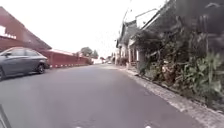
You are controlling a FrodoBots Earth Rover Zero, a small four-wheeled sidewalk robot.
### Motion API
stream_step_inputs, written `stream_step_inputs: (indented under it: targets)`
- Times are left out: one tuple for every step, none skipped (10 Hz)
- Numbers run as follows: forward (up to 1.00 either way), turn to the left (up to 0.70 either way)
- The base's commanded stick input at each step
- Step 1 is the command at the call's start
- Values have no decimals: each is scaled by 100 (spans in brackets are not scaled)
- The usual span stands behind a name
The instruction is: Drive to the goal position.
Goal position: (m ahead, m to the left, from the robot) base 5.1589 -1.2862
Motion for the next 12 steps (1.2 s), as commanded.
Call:
stream_step_inputs:
  targets:
    - [100, 0]
    - [100, 0]
    - [100, 0]
    - [100, 0]
    - [100, 0]
    - [100, 0]
    - [100, 0]
    - [100, 0]
    - [100, 0]
    - [100, 0]
    - [100, 0]
    - [100, 0]
